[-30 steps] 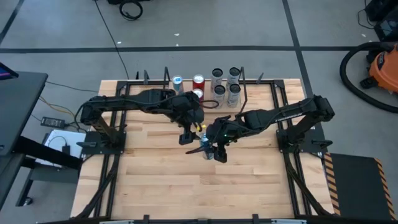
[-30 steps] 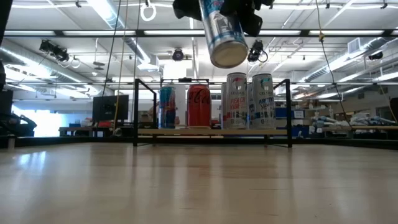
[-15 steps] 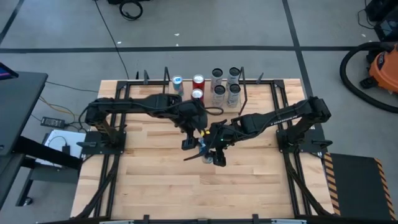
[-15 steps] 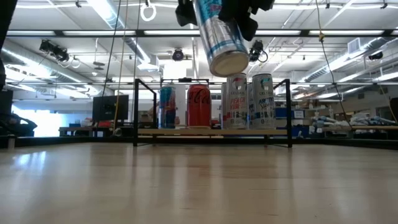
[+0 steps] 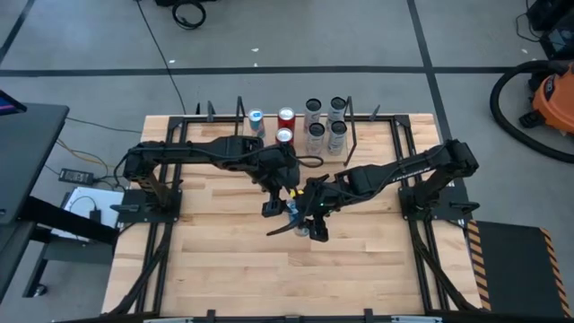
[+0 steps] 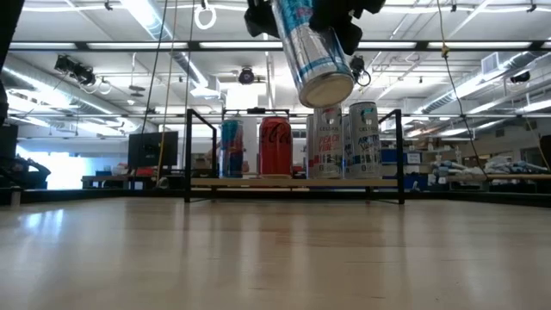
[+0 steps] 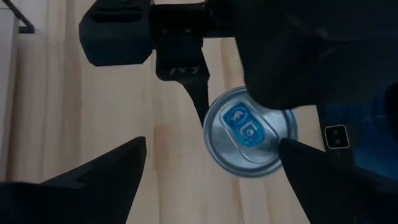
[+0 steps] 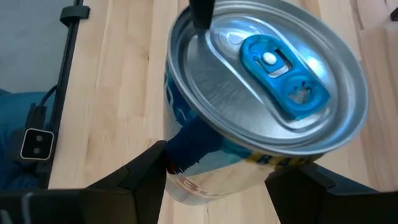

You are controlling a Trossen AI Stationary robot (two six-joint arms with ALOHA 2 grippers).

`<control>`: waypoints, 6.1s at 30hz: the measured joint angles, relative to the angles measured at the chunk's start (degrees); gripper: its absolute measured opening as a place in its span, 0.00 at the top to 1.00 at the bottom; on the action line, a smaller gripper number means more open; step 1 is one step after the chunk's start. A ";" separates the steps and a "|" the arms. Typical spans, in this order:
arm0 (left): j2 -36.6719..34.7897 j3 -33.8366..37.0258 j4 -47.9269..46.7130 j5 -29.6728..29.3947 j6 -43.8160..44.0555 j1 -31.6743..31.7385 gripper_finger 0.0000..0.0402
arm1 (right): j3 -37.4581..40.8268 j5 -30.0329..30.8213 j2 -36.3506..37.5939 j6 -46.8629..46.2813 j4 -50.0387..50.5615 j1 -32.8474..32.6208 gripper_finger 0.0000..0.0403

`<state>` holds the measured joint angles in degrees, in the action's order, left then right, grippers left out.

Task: Place canned beverage on shelf
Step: Put the blue soda can on the shelf aligned with the other blue soda can

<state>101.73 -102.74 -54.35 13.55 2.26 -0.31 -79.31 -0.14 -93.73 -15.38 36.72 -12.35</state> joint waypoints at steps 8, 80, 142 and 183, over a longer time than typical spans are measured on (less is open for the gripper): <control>-0.63 0.00 0.15 0.82 -0.83 0.11 0.08 | 2.56 1.17 0.09 -0.99 -0.01 -0.05 0.40; 3.10 -0.09 -0.26 4.67 -2.70 -0.29 0.41 | 2.16 0.53 -0.02 1.07 -7.72 1.63 0.35; 3.62 0.00 -15.02 0.36 -37.90 31.31 0.40 | 2.19 7.34 31.08 6.12 12.67 5.11 0.11; 3.82 8.57 -7.93 -1.86 -43.95 38.53 0.40 | 2.19 11.02 31.26 6.56 13.11 5.11 0.11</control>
<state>105.56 -94.17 -62.28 11.69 -41.69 38.22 -77.12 10.87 -62.48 -8.82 49.82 -7.25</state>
